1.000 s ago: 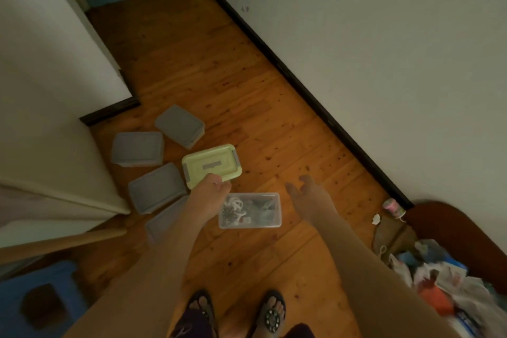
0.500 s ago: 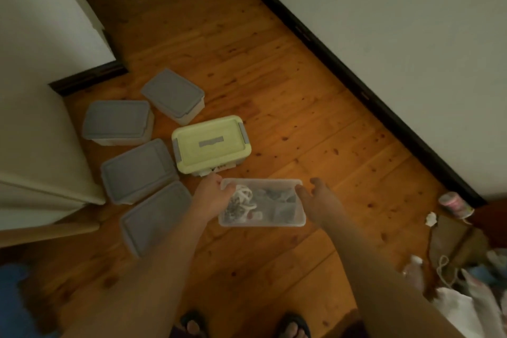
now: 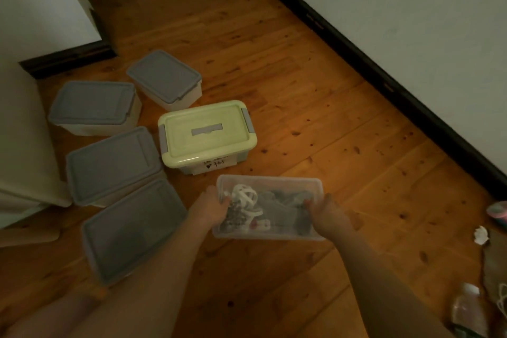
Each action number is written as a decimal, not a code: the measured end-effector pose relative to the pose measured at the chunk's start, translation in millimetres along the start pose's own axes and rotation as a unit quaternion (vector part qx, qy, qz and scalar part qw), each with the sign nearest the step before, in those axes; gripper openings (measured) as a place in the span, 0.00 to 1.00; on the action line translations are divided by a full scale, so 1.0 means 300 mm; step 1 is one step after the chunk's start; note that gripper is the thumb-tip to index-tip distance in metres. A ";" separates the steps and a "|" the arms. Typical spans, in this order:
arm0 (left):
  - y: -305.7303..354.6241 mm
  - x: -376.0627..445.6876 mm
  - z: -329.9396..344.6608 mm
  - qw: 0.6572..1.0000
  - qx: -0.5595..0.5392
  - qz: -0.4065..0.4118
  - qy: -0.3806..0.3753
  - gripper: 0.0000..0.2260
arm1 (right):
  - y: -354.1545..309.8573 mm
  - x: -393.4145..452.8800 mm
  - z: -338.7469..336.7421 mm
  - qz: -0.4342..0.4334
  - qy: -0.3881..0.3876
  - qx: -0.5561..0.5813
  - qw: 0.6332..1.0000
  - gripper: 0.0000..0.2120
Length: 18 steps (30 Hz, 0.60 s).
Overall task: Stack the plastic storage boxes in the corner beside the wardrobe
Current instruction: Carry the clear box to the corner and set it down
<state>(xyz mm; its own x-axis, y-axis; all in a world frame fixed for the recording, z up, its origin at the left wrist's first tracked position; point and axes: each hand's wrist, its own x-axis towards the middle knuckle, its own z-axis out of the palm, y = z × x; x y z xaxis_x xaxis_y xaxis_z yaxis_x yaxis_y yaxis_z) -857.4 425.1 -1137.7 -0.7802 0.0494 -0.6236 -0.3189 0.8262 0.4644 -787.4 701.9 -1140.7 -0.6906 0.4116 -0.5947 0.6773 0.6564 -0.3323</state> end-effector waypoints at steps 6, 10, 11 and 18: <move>-0.023 0.031 0.034 0.999 -0.021 0.011 0.037 0.16 | 0.038 0.041 0.045 -0.024 0.015 0.012 1.000 0.27; -0.006 0.004 0.027 0.999 -0.029 0.012 0.023 0.05 | 0.048 0.037 0.024 -0.031 0.016 -0.020 0.999 0.24; -0.002 -0.007 0.015 0.999 -0.030 0.013 0.022 0.04 | 0.043 0.033 0.014 -0.034 0.017 -0.023 0.999 0.23; 0.060 -0.109 -0.091 0.999 -0.040 0.003 0.030 0.07 | -0.018 -0.044 -0.104 -0.044 0.010 -0.016 0.999 0.20</move>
<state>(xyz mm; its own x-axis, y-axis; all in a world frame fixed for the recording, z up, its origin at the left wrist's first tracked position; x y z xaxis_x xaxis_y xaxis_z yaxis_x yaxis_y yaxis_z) -852.4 422.8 -1091.8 -0.8118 0.0182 -0.5836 -0.3549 0.7783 0.5180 -790.0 712.5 -1108.2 -0.7518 0.3635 -0.5502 0.6057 0.7104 -0.3583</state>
